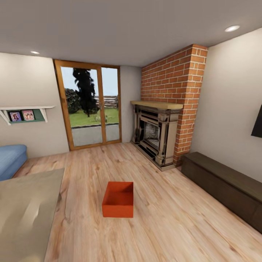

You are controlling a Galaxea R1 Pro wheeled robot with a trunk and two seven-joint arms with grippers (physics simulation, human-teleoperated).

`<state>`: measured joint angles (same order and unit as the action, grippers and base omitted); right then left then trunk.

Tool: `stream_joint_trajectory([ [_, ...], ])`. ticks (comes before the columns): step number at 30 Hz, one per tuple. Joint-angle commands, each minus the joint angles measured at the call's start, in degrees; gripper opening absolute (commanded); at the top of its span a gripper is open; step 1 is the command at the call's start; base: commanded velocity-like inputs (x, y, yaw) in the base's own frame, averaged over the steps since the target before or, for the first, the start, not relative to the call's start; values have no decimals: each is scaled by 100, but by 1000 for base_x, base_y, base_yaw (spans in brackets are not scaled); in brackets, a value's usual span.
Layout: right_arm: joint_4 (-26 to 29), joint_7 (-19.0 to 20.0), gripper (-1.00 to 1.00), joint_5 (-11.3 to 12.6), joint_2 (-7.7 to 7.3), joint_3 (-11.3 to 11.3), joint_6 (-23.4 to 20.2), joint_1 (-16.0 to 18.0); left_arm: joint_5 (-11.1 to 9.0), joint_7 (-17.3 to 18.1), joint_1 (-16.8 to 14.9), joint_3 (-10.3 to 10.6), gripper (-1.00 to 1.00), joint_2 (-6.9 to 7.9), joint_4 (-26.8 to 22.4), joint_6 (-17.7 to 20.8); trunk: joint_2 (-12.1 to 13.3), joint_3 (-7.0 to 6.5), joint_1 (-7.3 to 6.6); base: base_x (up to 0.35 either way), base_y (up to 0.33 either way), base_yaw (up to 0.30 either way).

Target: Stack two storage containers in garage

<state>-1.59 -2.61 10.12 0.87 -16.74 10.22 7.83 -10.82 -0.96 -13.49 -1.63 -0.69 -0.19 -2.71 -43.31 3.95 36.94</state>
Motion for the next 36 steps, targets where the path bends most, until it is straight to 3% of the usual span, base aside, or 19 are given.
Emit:
stream_joint_trajectory([
  [1,-17,-11,100,53,2,-58,32,8,-26,-9,-5,-14,100,-2,6,-15,-7,9,5,319,176,0],
  [12,-17,-11,100,44,-25,-109,9,8,-25,-9,-5,-14,100,-2,5,22,-7,9,5,318,163,0],
  [36,-17,-11,100,42,-8,-96,32,8,-26,-9,-5,-18,100,7,7,34,-7,9,5,322,3,0],
])
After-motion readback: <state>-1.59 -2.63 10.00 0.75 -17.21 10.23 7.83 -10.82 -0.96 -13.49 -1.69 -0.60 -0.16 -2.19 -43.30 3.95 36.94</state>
